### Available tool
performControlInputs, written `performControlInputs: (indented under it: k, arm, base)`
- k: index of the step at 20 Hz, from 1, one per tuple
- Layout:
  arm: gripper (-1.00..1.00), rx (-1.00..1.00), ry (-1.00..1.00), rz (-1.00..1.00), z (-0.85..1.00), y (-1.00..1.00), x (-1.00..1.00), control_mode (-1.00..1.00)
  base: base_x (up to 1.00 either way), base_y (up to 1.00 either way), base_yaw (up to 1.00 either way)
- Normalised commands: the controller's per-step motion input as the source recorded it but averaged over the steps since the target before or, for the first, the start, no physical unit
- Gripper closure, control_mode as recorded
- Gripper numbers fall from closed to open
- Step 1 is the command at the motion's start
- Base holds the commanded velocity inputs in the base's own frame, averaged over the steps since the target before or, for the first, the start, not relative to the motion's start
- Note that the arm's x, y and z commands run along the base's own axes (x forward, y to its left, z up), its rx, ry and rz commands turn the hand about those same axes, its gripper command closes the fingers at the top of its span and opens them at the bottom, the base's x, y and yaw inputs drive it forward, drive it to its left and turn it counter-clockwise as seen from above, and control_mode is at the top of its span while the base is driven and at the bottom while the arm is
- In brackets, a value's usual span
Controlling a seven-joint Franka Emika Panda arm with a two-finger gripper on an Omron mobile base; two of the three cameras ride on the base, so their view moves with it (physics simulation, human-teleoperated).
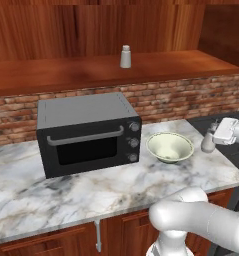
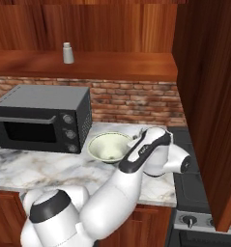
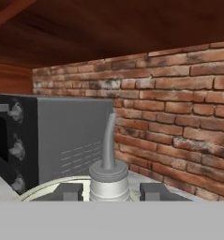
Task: Retrieve the bottle and the shaker from the cabinet and place them next to the mixing bowl on the counter. Then add garlic from the fridge to the mixing bowl.
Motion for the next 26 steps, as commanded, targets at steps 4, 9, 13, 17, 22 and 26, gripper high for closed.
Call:
performControlInputs:
  k: [4, 9, 13, 17, 22, 26]
  arm:
    - [1.0, 0.0, 0.0, 0.01, -0.35, 0.0, 0.25, -1.0]
    - [1.0, 0.0, 0.0, 0.01, -0.3, -0.05, 0.2, -1.0]
    - [1.0, 0.0, 0.0, 0.01, -0.29, -0.07, 0.2, -1.0]
    - [1.0, 0.0, 0.0, 0.01, -0.32, -0.01, 0.21, -1.0]
    - [1.0, 0.0, 0.0, 0.02, -0.31, 0.0, 0.2, -1.0]
    - [1.0, 0.0, 0.0, 0.02, -0.17, -0.03, 0.21, -1.0]
  base:
    - [0.0, 0.0, 0.0]
    - [0.0, 0.0, 0.0]
    - [0.0, 0.0, 0.0]
    - [0.0, 0.0, 0.0]
    - [0.0, 0.0, 0.0]
    - [0.0, 0.0, 0.0]
